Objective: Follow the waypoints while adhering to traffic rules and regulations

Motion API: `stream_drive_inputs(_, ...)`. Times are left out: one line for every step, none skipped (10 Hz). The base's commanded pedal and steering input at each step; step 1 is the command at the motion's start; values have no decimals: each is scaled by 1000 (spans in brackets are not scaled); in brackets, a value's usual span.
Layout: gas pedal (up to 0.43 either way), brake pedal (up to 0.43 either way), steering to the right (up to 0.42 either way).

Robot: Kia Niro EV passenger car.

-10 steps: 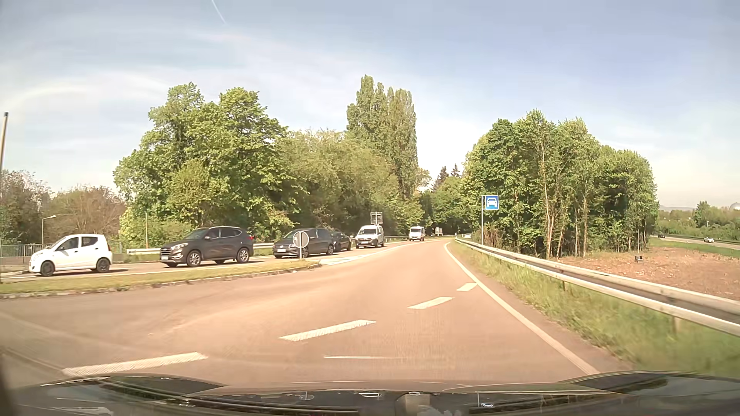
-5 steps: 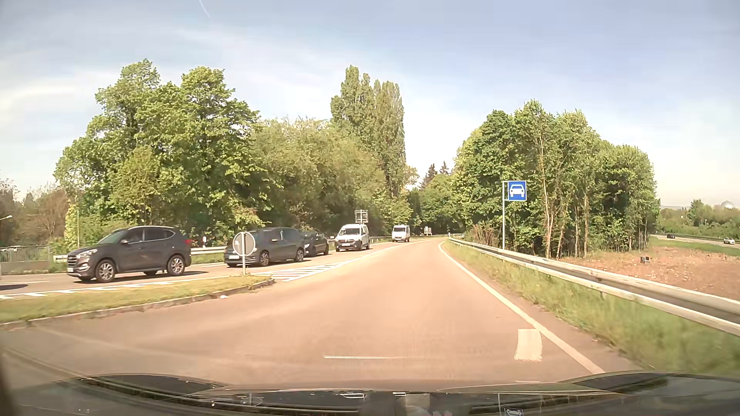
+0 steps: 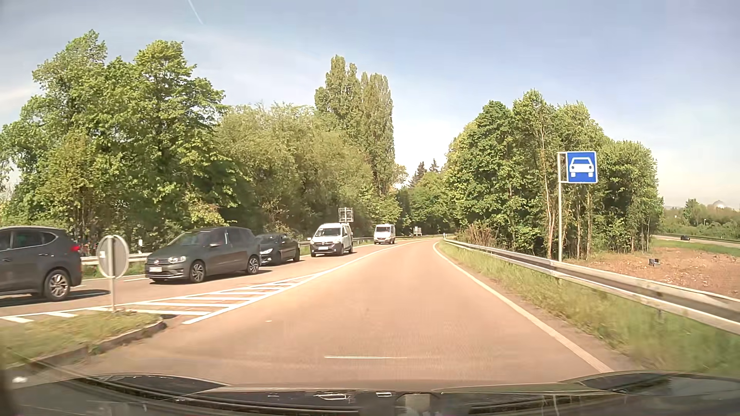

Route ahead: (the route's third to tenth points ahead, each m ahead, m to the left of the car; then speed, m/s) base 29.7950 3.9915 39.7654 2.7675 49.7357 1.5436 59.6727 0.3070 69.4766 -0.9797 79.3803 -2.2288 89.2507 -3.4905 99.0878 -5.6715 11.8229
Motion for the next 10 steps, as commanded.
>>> stream_drive_inputs(28,0,20)
stream_drive_inputs(28,0,20)
stream_drive_inputs(28,0,19)
stream_drive_inputs(28,0,19)
stream_drive_inputs(28,0,18)
stream_drive_inputs(28,0,16)
stream_drive_inputs(28,0,16)
stream_drive_inputs(28,0,15)
stream_drive_inputs(28,0,15)
stream_drive_inputs(28,0,14)
